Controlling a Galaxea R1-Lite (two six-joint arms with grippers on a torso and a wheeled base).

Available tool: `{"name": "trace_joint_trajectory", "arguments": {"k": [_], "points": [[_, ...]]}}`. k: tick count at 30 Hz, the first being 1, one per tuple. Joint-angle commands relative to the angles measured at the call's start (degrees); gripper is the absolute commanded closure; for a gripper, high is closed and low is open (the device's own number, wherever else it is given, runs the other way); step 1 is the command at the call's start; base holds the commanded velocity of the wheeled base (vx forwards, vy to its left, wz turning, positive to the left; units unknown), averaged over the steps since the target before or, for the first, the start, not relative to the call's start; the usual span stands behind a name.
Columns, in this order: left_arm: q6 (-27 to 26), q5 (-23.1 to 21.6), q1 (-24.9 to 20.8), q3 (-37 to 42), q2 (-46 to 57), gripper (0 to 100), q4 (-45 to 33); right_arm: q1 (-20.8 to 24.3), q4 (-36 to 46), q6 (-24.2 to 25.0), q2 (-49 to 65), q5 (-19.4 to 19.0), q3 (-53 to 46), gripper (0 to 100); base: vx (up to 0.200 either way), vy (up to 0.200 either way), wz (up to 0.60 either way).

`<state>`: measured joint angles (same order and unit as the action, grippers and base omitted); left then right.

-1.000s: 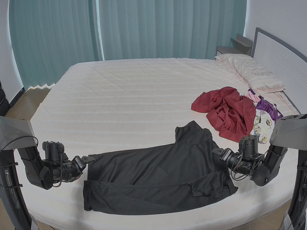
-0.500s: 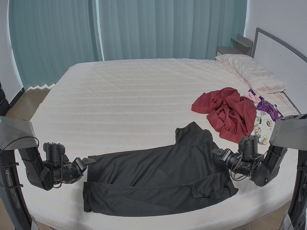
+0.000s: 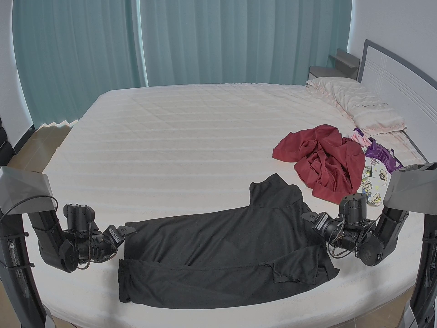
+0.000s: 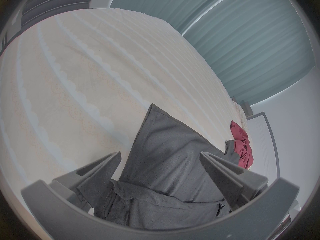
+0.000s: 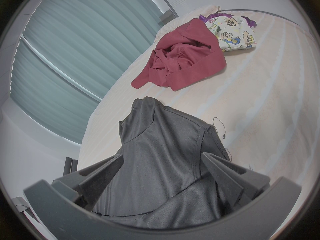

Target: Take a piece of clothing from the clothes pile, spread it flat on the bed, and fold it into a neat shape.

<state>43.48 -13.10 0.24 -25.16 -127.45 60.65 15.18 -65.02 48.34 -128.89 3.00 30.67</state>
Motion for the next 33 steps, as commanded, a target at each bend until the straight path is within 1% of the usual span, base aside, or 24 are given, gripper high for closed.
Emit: {"name": "trace_joint_trajectory", "arguments": {"k": [1, 2, 5, 15, 19, 25, 29, 33], "points": [[0.02, 0.01, -0.51, 0.29, -0.08, 0, 0.00, 0.03, -0.01, 0.00, -0.04, -0.01, 0.00, 0, 0.000, 0.000, 0.00], [0.02, 0.01, -0.60, 0.38, -0.08, 0, 0.00, 0.03, -0.01, 0.00, -0.13, -0.01, 0.00, 0, 0.000, 0.000, 0.00], [0.02, 0.18, -1.47, 1.08, 0.01, 0, 0.00, 0.03, 0.07, -0.08, -0.13, -0.01, 0.00, 0, 0.000, -0.200, 0.00], [0.02, 0.80, -2.00, 0.55, 0.27, 0, 0.08, 0.12, 0.07, -0.17, -0.75, -0.01, 0.00, 0, 0.000, 0.000, 0.00], [0.29, 3.88, -1.74, -1.91, 0.19, 0, 0.08, 0.12, 0.07, -0.26, -0.84, -0.01, 0.09, 0, 0.000, 0.000, 0.00], [0.11, 11.61, -1.83, -10.52, -4.47, 0, 0.35, 0.29, 0.07, -0.87, -0.92, -0.01, 0.09, 0, 0.000, 0.000, 0.00], [-0.07, 12.75, -2.09, -13.33, -7.81, 0, 1.14, 0.99, 0.07, -1.05, -1.01, -0.01, 0.00, 0, 0.000, 0.000, 0.00], [-0.15, 12.67, -2.09, -14.13, -9.83, 0, 4.39, 1.79, -0.01, -1.05, -0.92, 0.08, -0.44, 0, 0.000, 0.000, 0.00]]}}
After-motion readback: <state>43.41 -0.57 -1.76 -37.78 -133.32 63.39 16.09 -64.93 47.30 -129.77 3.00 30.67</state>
